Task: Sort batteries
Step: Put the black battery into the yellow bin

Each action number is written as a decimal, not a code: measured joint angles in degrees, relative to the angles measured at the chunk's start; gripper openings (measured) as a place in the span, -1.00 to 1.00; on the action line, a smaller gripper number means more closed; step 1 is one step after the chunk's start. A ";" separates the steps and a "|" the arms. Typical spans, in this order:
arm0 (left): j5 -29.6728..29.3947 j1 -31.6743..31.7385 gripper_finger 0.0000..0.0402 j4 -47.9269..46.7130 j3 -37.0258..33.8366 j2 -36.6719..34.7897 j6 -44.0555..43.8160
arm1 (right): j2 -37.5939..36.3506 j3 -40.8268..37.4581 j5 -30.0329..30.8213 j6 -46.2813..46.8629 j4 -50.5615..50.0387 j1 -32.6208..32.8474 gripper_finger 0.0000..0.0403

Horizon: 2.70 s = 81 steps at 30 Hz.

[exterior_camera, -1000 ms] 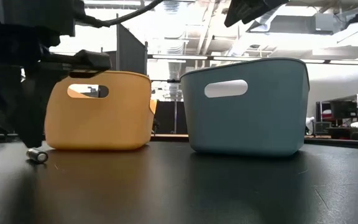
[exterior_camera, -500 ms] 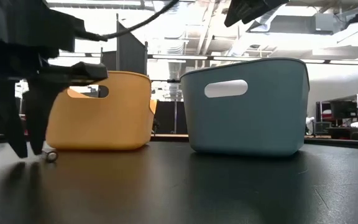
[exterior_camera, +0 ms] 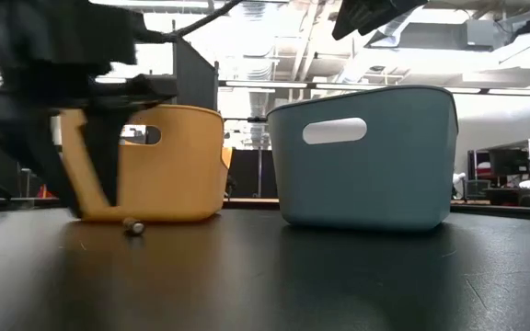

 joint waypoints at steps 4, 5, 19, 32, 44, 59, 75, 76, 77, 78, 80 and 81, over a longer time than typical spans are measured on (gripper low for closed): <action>-0.18 2.97 -0.47 5.79 -1.39 0.25 3.83 | 0.00 0.00 0.00 0.02 0.00 0.00 0.39; 0.28 3.81 -0.47 7.45 -2.00 0.25 4.87 | 0.00 0.00 0.00 0.02 0.02 0.00 0.39; 9.47 9.65 -0.50 12.80 -5.29 0.01 8.49 | -0.01 0.00 0.00 -0.99 0.43 -0.01 0.39; 13.19 9.65 -0.94 13.82 -7.86 0.06 3.58 | -0.02 0.00 0.00 -1.49 0.66 -0.09 0.39; 14.07 9.65 -0.94 14.36 -8.64 -0.03 1.81 | -0.02 0.00 0.00 -1.40 0.87 -0.09 0.39; 15.37 9.58 -0.97 14.23 -9.14 -5.80 1.20 | -0.02 0.00 0.00 -1.36 1.03 -0.09 0.39; 12.09 7.99 -0.90 13.39 -8.79 -15.04 -5.37 | -0.02 0.00 0.00 -1.53 1.07 -0.07 0.39; 12.47 7.11 -0.84 13.03 -8.73 -15.95 -6.70 | -0.02 0.00 0.00 -1.73 1.07 -0.02 0.39; 12.88 6.17 -0.77 12.39 -8.72 -16.53 -8.02 | -0.02 0.00 0.00 -1.75 1.06 0.07 0.39; 13.19 5.14 -0.69 11.68 -8.72 -16.74 -9.35 | -0.02 0.00 -0.01 -1.77 1.07 0.07 0.39; 13.35 2.94 -0.50 10.30 -8.74 -16.48 -11.69 | -0.02 0.00 0.00 -1.79 1.05 0.05 0.39; 13.00 1.90 -0.40 10.16 -8.76 -16.08 -12.83 | -0.02 0.00 0.00 -1.89 1.07 0.04 0.39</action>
